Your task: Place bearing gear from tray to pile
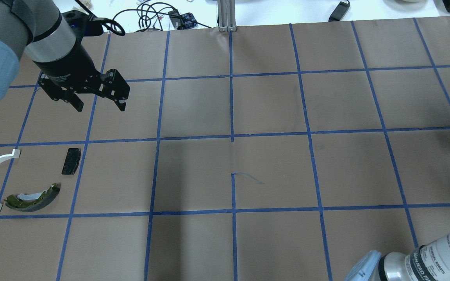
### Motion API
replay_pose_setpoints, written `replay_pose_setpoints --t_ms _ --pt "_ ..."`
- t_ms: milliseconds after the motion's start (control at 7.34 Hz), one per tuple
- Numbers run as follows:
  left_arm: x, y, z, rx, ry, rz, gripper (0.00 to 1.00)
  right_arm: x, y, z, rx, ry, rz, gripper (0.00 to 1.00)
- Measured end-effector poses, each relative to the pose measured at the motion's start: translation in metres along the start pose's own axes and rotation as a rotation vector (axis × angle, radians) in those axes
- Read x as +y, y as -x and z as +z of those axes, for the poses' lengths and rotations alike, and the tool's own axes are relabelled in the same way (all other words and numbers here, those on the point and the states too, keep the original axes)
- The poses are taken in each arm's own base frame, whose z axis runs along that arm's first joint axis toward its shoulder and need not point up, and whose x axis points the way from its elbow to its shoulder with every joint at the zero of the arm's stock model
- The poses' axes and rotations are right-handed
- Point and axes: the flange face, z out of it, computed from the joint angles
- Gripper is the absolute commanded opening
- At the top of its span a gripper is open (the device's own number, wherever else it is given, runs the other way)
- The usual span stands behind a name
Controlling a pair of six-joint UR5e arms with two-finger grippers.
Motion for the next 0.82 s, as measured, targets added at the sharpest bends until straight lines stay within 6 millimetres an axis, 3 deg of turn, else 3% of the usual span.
replay_pose_setpoints --t_ms 136,408,545,817 --pt "0.0000 0.0001 0.0002 0.000 0.001 0.000 1.00 -0.0007 -0.0012 0.0029 0.005 0.000 -0.079 0.91" --pt "0.0000 0.0000 0.0003 -0.001 0.001 0.000 1.00 -0.0026 -0.0007 0.0034 0.010 -0.003 -0.219 0.76" --pt "-0.0001 -0.0001 0.0001 0.000 0.000 0.000 1.00 -0.0050 0.0009 0.0033 0.010 -0.004 -0.257 0.76" --pt "-0.0008 0.0000 -0.0004 -0.001 -0.007 0.000 1.00 -0.0101 0.0048 0.0034 0.005 -0.004 -0.299 0.65"
